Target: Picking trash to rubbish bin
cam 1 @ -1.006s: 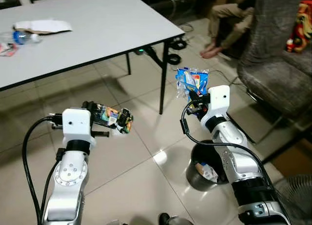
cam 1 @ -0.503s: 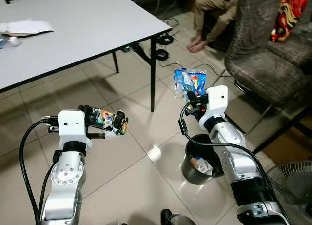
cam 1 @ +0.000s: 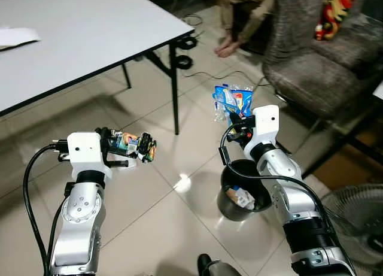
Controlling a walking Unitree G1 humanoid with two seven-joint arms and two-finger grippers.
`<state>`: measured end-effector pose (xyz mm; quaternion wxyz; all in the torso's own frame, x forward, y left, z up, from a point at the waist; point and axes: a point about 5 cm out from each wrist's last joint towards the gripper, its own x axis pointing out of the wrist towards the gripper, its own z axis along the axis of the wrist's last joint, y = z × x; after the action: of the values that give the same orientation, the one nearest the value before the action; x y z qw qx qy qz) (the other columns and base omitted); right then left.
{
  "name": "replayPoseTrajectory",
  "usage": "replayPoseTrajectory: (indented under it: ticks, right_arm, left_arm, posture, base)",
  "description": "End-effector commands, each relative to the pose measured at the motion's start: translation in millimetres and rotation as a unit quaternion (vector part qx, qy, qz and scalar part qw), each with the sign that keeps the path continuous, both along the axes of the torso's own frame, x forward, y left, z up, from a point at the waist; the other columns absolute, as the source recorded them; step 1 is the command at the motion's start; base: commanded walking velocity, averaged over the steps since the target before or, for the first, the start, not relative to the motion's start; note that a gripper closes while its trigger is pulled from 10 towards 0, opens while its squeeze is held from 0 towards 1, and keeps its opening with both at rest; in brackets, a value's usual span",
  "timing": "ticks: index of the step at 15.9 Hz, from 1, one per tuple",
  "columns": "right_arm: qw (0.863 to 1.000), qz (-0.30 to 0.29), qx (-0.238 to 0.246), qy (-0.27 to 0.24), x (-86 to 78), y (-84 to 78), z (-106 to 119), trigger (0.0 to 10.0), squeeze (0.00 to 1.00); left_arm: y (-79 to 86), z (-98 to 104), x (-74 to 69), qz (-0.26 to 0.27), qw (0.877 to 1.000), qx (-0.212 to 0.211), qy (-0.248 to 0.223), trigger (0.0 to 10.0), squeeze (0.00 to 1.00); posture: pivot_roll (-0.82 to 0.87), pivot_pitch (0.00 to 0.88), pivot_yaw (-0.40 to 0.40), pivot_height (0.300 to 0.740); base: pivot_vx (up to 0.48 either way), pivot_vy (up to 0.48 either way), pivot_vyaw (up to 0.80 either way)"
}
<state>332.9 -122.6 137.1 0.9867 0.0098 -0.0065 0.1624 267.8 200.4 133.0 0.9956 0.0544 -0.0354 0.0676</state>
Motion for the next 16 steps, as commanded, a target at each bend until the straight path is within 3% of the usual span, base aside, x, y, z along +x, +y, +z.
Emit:
replayPoseTrajectory:
  ticks: [1, 16]
  right_arm:
    - [1.0, 0.002, -0.002, 0.0, -1.8, -0.2, 0.4, 10.0, 0.0]
    - [1.0, 0.002, -0.002, 0.002, -2.7, -0.1, -0.8, 10.0, 0.0]
  left_arm:
    - [2.0, -3.8, -0.2, 0.004, 1.0, -0.005, 0.012, 10.0, 0.0]
    - [2.3, -8.5, -0.6, -0.002, 1.0, -0.007, 0.028, 10.0, 0.0]
  posture:
    - [-0.05, 0.13, -0.015, 0.74]
    - [-0.05, 0.131, -0.012, 0.74]
  base:
    - [0.0, 0.0, -0.79]
    - [0.0, 0.0, -0.79]
